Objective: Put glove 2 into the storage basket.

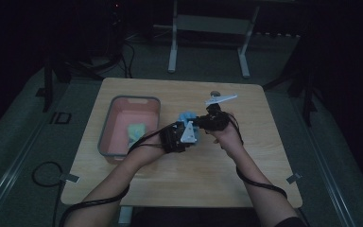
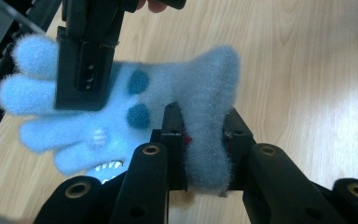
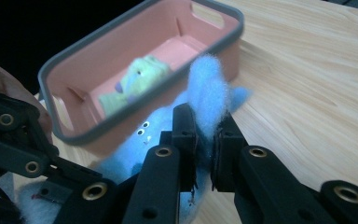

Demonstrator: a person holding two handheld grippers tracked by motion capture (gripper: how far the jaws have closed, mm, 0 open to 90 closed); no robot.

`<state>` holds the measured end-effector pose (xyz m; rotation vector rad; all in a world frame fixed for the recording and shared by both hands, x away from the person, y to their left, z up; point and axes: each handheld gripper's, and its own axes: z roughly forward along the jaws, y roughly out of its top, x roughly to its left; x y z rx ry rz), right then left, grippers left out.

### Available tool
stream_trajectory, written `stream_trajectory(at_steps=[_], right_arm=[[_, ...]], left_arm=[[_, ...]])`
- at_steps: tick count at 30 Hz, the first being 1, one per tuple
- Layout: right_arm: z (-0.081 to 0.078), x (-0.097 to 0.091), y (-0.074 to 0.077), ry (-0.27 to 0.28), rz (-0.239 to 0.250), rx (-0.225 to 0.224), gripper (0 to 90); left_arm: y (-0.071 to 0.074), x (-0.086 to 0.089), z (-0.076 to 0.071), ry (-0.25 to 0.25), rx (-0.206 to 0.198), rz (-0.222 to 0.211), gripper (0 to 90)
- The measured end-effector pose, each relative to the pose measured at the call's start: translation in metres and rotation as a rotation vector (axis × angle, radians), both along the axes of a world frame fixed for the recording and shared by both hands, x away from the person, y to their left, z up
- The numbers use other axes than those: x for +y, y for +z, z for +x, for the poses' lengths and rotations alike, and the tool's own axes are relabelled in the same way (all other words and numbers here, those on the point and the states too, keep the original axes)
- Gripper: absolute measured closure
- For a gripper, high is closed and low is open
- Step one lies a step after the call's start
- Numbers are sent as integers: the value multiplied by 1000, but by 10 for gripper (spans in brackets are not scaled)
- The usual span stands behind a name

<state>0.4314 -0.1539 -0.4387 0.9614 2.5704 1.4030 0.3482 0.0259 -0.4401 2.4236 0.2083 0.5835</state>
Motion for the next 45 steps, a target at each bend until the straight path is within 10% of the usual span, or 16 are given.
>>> stream_trajectory(at_steps=[27,45], right_arm=[[19,131,8,134,-26,-14,826],[32,174,-44,144,-45,81,824]], left_arm=[[0,112,-5,183,-1,44,764],[-44,145,3,240,107,47,760]])
